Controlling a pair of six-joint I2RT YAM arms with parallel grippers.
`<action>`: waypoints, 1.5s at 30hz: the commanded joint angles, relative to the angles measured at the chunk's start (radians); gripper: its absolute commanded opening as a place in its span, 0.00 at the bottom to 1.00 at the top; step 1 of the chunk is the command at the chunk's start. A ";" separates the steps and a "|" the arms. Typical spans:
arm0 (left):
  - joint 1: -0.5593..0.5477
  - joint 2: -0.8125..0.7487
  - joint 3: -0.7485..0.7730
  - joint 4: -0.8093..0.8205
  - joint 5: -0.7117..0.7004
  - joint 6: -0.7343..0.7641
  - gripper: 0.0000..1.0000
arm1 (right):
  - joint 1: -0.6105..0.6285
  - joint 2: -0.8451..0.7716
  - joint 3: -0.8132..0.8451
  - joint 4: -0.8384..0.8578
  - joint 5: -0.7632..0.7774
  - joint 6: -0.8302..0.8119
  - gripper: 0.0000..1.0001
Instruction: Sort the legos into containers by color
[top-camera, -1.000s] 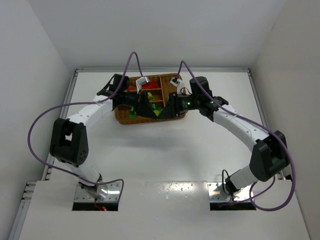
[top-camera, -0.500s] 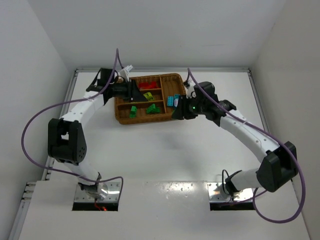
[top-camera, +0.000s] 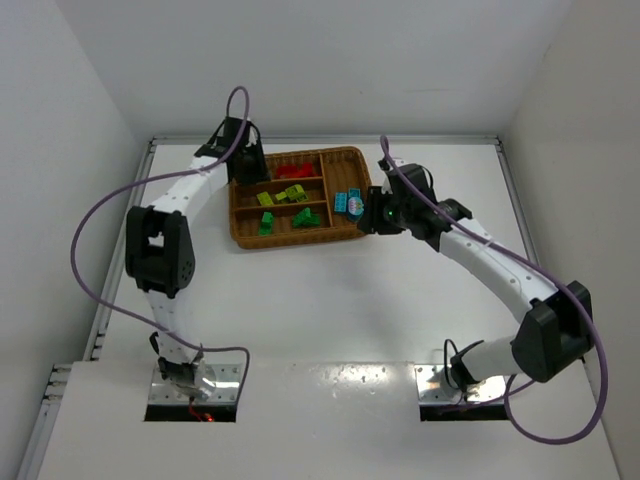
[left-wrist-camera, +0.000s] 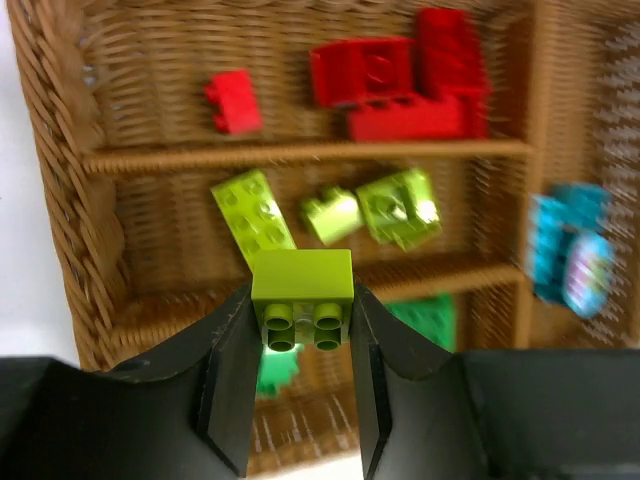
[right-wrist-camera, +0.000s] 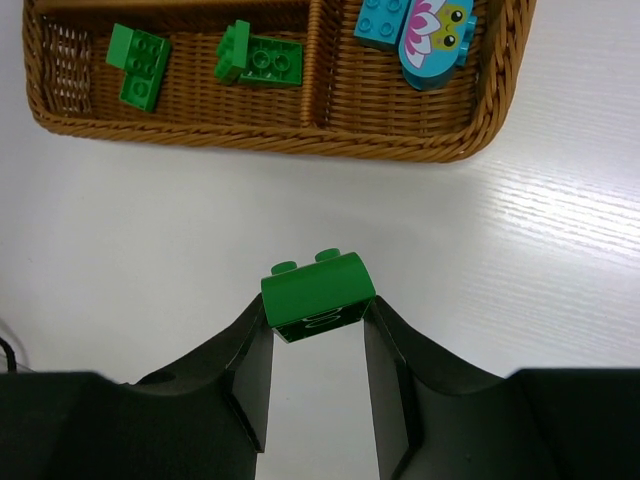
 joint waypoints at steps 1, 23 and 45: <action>-0.024 0.084 0.108 -0.033 -0.130 -0.019 0.00 | -0.001 0.020 0.037 0.010 0.021 0.007 0.05; -0.045 -0.015 0.144 -0.144 -0.262 -0.054 0.83 | 0.044 0.369 0.398 -0.048 -0.149 -0.075 0.10; 0.134 -0.418 -0.232 -0.168 -0.265 -0.121 0.83 | 0.131 0.588 0.713 -0.024 0.139 0.009 1.00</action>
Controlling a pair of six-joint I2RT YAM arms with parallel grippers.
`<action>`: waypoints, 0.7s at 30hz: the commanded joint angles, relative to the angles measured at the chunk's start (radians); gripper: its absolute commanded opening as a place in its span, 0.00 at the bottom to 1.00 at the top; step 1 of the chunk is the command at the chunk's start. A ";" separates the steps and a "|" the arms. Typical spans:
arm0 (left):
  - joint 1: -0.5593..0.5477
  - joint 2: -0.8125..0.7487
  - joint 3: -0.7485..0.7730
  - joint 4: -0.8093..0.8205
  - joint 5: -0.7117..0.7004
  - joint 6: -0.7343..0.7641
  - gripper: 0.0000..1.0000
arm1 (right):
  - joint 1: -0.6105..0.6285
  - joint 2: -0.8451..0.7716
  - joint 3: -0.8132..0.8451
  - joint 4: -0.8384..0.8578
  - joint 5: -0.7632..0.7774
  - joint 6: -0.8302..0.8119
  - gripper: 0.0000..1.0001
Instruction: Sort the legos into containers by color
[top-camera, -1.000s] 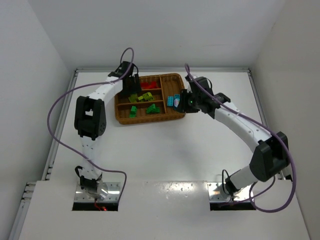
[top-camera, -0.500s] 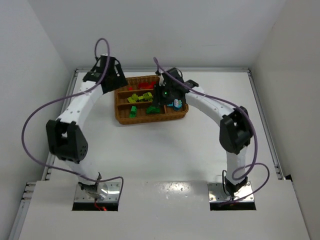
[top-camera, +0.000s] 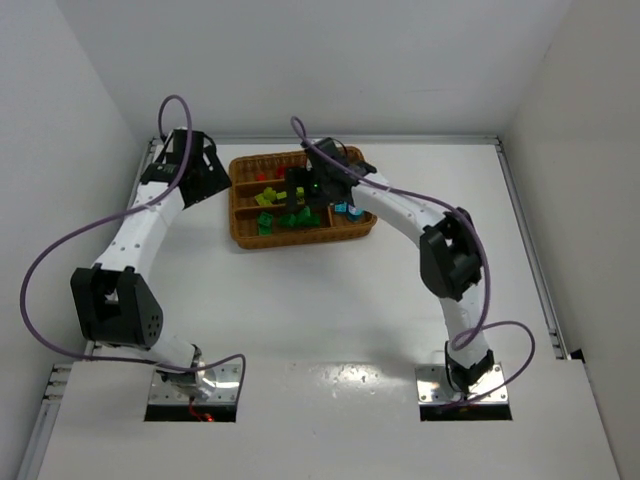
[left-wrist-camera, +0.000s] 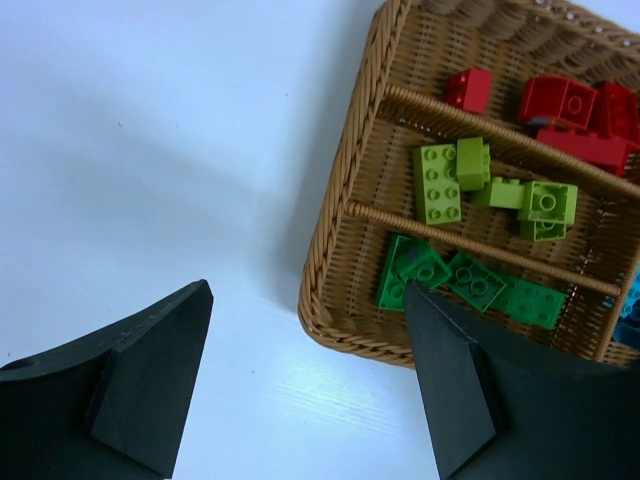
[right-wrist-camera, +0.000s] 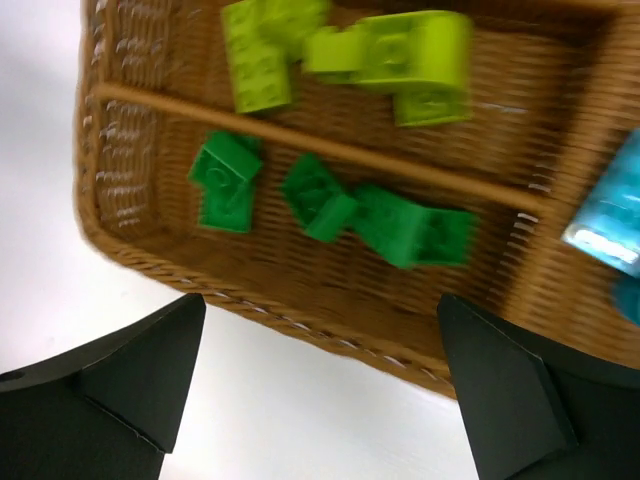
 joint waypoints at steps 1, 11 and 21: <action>0.006 -0.052 -0.024 0.018 0.017 -0.008 0.83 | -0.019 -0.216 -0.100 0.051 0.194 0.024 1.00; -0.004 -0.207 -0.122 0.102 0.008 -0.008 0.83 | -0.073 -0.669 -0.617 -0.094 0.708 0.249 1.00; -0.004 -0.351 -0.282 0.173 -0.056 0.044 0.85 | -0.104 -0.948 -0.911 -0.186 0.813 0.326 0.99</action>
